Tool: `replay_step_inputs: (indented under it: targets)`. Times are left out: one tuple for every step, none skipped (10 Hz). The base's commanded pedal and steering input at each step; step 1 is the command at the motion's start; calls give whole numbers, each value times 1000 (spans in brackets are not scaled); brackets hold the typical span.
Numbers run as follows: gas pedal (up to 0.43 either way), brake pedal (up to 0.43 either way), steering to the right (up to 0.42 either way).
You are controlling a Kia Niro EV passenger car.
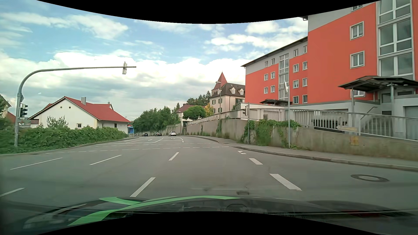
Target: Follow the waypoints while adhering to traffic rules and regulations
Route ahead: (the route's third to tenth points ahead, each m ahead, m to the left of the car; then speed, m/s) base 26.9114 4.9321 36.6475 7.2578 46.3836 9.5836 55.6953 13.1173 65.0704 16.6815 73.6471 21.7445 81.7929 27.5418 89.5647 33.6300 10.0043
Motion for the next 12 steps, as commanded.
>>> replay_step_inputs:
  targets:
    - [0,0,-45]
    - [0,0,-45]
    - [0,0,-45]
    - [0,0,-45]
    - [0,0,-45]
    - [0,0,-45]
    - [0,0,-44]
    - [0,0,-44]
    - [0,0,-44]
    - [47,0,-42]
    - [87,0,-41]
    - [118,0,-40]
